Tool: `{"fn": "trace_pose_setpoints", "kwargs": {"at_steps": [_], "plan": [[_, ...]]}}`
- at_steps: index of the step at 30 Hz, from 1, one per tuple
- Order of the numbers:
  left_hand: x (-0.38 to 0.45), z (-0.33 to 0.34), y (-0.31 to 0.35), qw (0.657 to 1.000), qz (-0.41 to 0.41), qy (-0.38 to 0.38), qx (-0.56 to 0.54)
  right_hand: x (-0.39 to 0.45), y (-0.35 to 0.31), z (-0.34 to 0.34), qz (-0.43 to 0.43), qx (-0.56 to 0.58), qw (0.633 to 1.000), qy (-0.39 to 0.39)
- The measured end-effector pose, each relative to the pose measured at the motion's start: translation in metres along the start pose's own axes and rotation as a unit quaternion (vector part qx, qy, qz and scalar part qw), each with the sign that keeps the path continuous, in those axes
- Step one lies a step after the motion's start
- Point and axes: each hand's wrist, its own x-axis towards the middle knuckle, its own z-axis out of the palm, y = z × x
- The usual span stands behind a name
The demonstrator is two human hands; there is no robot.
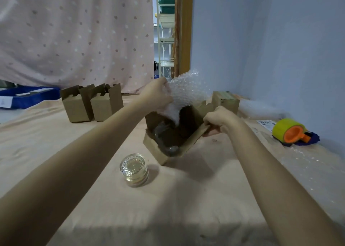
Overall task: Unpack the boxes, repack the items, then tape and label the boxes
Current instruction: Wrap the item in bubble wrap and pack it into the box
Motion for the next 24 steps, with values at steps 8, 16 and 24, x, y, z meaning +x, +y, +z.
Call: {"fn": "trace_pose_setpoints", "kwargs": {"at_steps": [8,16,24], "plan": [[0.000,0.011,0.024,0.985,0.094,0.011,0.146,0.007,-0.019,-0.046,-0.107,-0.167,0.980,-0.033],[-0.006,0.042,0.037,0.950,0.078,-0.066,0.295,0.003,-0.020,-0.055,-0.192,-0.261,0.941,-0.100],[-0.010,0.059,0.036,0.921,0.059,-0.101,0.373,-0.013,-0.021,-0.056,-0.254,-0.246,0.926,-0.132]]}}
